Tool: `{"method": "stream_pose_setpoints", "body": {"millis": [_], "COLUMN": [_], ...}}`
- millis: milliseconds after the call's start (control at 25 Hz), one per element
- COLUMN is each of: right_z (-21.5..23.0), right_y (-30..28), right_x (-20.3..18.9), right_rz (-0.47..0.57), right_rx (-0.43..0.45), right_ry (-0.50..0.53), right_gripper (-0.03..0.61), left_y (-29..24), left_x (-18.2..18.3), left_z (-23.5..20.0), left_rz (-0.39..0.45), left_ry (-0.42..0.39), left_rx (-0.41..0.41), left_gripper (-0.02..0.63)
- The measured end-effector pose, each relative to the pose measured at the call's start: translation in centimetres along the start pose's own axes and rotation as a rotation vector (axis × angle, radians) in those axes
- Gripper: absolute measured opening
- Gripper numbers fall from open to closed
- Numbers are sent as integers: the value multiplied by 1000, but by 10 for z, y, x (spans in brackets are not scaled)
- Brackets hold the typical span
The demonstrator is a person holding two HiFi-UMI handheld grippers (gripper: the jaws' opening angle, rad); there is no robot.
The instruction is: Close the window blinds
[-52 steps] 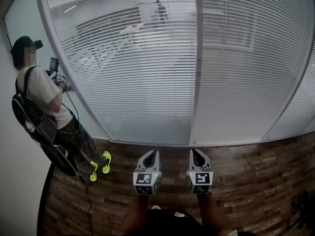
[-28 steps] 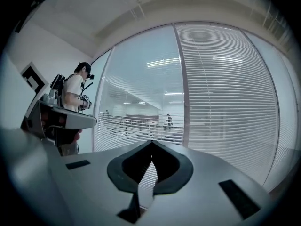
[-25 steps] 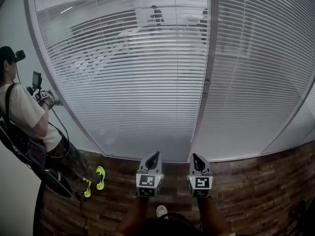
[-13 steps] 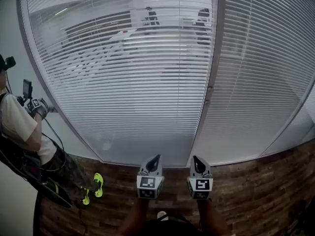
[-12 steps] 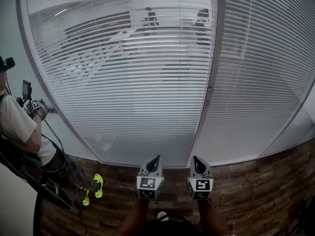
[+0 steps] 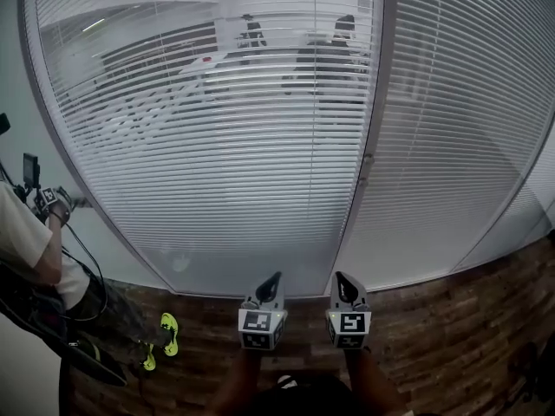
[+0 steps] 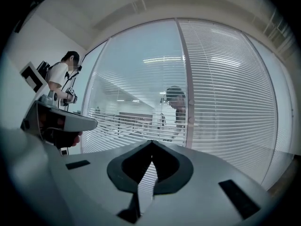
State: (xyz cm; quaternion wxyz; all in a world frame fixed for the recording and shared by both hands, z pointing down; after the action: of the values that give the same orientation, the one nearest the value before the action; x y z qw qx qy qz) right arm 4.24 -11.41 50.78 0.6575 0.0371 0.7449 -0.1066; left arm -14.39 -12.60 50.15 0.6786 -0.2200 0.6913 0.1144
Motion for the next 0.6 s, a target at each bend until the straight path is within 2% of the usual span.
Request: {"method": "stream_pose_setpoints", "body": {"millis": [280,440,600], "right_z": [0,9,20], "right_y": [-6,-15,-28], "right_x": [4,4,1], "right_rz": [-18,-5,9], "right_rx": [-17,-21,-14], "right_ry": [-4,9,-2], "right_gripper": [2,2,2], "left_y": [-4,-21,-33], "left_x": [7,-3,4], "left_z": [-9,-9,-9], "left_rz": [8,9,5], "left_ry": [13,26,19], "left_rx": [10,-12,1], "left_gripper": [-6,-6,-6]}}
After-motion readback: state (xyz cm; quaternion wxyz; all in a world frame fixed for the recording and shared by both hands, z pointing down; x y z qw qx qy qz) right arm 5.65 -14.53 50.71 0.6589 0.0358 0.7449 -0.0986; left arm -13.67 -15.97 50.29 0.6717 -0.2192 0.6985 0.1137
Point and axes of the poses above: the fingertips, and each gripper's own axes: y backward along the fingers, z to its right, x out of its top, the point moved 6 cm from there along y, backward along the fingers
